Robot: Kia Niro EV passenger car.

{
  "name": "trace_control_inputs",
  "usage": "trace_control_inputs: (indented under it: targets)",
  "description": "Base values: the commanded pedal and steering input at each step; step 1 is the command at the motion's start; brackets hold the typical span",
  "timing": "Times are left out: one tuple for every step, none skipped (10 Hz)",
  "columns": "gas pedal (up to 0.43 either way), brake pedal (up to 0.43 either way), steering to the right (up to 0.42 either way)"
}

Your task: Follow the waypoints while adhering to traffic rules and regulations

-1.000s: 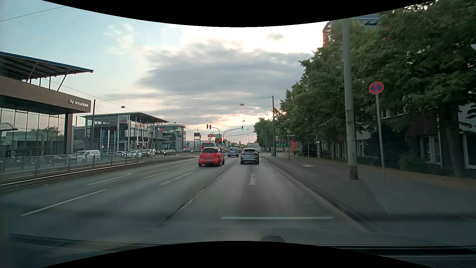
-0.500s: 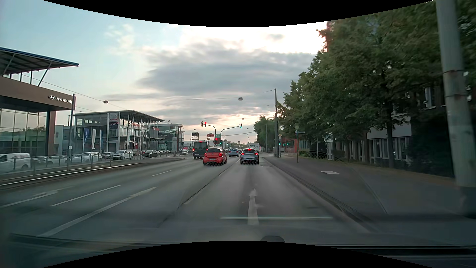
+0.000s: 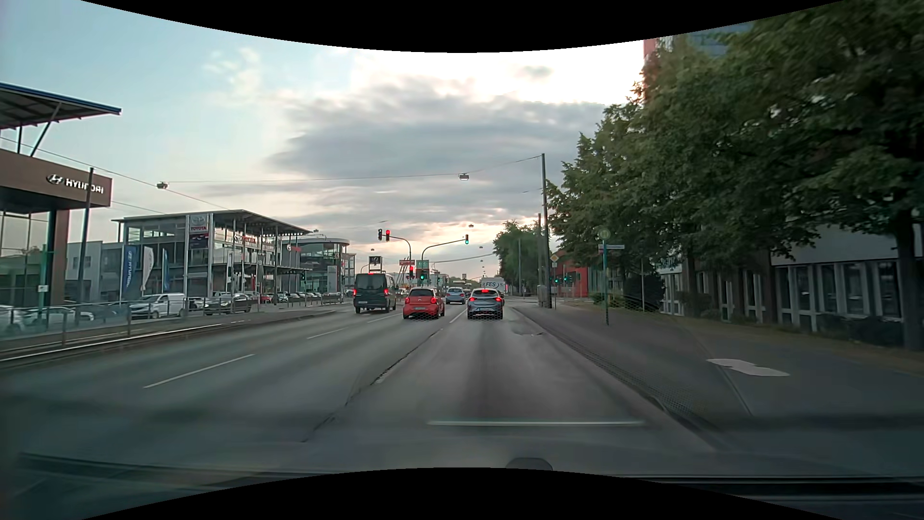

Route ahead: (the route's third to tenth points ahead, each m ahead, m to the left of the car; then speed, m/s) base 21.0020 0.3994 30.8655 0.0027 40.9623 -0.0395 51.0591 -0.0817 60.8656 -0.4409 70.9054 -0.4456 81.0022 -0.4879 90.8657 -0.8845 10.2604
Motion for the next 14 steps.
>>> trace_control_inputs:
  targets:
    - [0.079, 0.000, -0.006]
    - [0.079, 0.000, -0.006]
    - [0.067, 0.000, -0.006]
    - [0.047, 0.000, -0.006]
    - [0.047, 0.000, -0.006]
    - [0.039, 0.000, -0.006]
    - [0.039, 0.000, -0.005]
    - [0.039, 0.000, -0.005]
    - [0.039, 0.000, -0.005]
    - [0.039, 0.000, -0.005]
    - [0.039, 0.000, -0.005]
    - [0.039, 0.000, -0.004]
    - [0.039, 0.000, -0.004]
    - [0.039, 0.000, -0.004]
